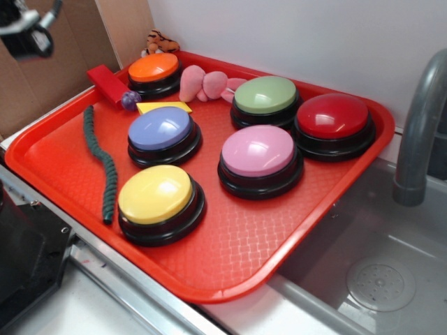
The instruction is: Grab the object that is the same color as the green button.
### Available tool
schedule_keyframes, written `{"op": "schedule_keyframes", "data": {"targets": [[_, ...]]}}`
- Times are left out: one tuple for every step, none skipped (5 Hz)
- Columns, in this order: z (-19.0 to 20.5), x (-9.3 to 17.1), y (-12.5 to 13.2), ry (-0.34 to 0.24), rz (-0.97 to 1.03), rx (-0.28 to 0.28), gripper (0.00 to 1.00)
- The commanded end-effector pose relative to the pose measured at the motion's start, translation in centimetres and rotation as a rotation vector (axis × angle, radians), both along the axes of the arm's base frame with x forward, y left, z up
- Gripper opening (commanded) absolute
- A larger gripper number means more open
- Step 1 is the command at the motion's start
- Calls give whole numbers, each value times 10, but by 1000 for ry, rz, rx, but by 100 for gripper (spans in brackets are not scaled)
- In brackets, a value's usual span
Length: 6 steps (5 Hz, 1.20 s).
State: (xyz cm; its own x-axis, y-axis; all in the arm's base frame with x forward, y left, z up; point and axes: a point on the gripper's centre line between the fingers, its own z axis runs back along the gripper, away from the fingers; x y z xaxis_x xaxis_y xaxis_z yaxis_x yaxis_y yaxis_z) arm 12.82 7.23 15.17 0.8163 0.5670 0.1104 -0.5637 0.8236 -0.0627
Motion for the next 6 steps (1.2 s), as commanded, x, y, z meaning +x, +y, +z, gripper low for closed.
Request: {"op": "schedule_keyframes", "data": {"targets": [[-42, 16, 49, -50, 323, 37, 100], [-77, 38, 60, -72, 391, -5, 100], [-107, 46, 60, -50, 432, 2, 100], [-128, 51, 60, -24, 455, 17, 100], [-140, 52, 56, -28, 457, 15, 100], [-146, 52, 53, -57, 441, 31, 1]]}}
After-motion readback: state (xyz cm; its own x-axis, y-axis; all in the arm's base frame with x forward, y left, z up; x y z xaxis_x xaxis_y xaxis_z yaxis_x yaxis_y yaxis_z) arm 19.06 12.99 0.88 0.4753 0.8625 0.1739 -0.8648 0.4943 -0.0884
